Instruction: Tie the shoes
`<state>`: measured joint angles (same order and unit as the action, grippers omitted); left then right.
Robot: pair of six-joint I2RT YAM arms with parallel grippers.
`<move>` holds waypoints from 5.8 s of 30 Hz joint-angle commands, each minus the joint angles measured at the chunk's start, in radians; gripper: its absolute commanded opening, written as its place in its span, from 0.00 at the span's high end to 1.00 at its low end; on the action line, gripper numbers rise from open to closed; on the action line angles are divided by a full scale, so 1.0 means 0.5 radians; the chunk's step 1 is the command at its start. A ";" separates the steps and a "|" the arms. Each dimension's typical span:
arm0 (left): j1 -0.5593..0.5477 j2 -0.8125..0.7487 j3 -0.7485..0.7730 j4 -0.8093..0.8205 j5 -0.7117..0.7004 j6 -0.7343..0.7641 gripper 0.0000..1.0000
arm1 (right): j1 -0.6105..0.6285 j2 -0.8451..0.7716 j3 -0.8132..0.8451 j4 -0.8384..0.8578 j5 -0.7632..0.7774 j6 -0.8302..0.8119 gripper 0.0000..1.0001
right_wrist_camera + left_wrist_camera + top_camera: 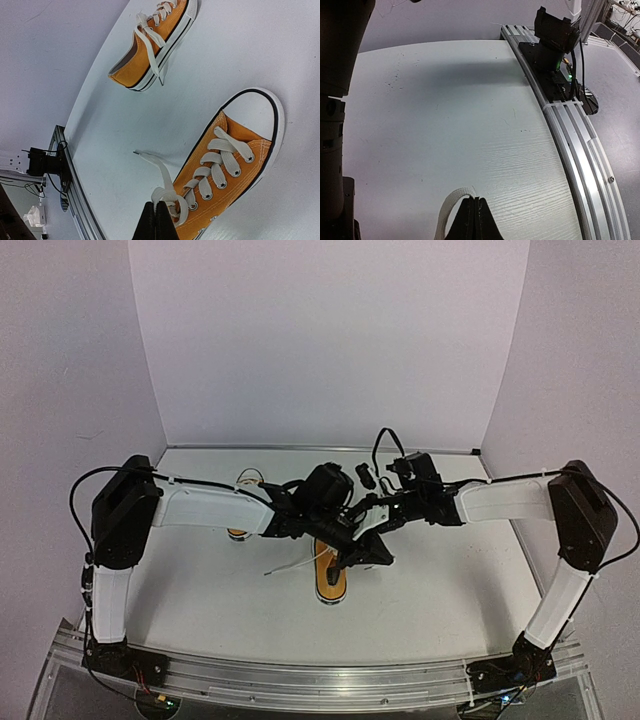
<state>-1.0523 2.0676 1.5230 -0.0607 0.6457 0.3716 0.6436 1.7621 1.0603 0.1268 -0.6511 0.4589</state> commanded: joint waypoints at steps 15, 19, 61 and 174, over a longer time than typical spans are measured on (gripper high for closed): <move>0.065 -0.140 -0.006 -0.023 -0.189 0.016 0.57 | 0.014 0.024 0.054 0.093 -0.094 -0.059 1.00; 0.129 -0.376 -0.236 0.069 -0.184 -0.125 0.55 | 0.018 0.016 0.064 0.123 -0.138 -0.050 1.00; 0.589 -0.588 -1.262 0.965 -0.359 -1.099 0.44 | 0.103 0.054 0.325 -0.498 0.149 -0.454 0.58; 0.261 -0.362 -0.997 0.718 -0.623 0.795 0.78 | 0.131 0.210 0.255 -0.358 0.145 -0.355 1.00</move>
<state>-0.9203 1.8622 0.9643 0.3044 0.3385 0.7457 0.7120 1.8556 1.1759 -0.0704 -0.5674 0.2790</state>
